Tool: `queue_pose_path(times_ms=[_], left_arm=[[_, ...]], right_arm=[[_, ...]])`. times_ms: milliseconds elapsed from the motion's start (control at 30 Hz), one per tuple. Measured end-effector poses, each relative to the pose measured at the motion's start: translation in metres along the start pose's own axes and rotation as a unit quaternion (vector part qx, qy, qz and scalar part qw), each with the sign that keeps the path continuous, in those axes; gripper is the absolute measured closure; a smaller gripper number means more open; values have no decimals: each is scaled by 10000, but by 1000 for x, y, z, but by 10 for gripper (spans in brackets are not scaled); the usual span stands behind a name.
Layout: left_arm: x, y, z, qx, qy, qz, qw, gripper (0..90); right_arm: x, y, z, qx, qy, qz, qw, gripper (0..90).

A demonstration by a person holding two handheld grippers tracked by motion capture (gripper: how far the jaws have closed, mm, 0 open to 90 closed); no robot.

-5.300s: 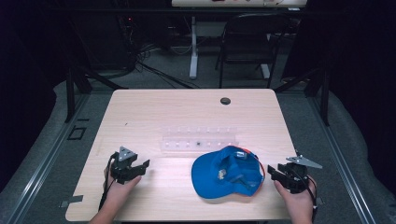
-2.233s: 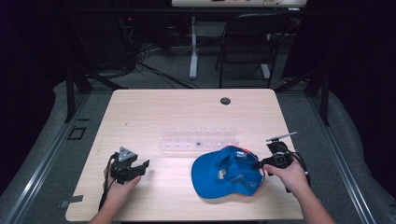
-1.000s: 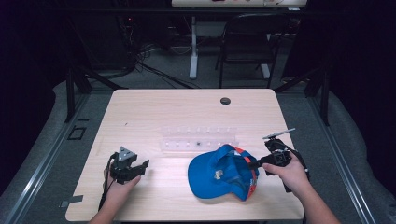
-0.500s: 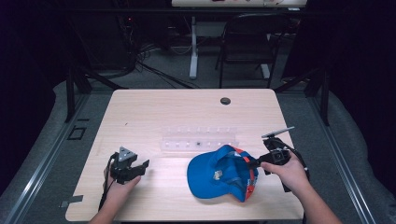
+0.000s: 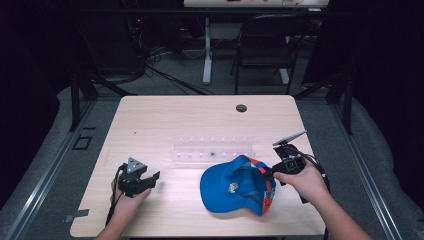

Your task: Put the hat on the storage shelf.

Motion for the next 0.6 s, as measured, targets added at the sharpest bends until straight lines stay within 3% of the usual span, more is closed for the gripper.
queue_pose_path(times_ms=[233, 333, 500, 600], left_arm=[[0, 0, 0, 4, 2, -7, 10000, 431], [0, 0, 0, -2, 2, -10, 10000, 431], [0, 0, 0, -10, -1, -3, 10000, 431], [0, 0, 0, -16, -1, 9, 10000, 431]], right_arm=[[13, -5, -3, 225, 337, -25, 9992, 775], [20, -8, -3, 162, 489, 7, 9987, 774], [26, -16, 2, 234, 590, 34, 9980, 772], [28, -19, 3, 352, 513, -39, 9981, 775]])
Point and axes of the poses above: each handheld gripper's, and its own axes: z roughly backward along the jaws, y roughly out of its underside, x roughly to its left, the point moved 2 cm from there along -z, roughly forward along the jaws, and after that the axes turned 10 degrees about -x, right-handed, at the moved point
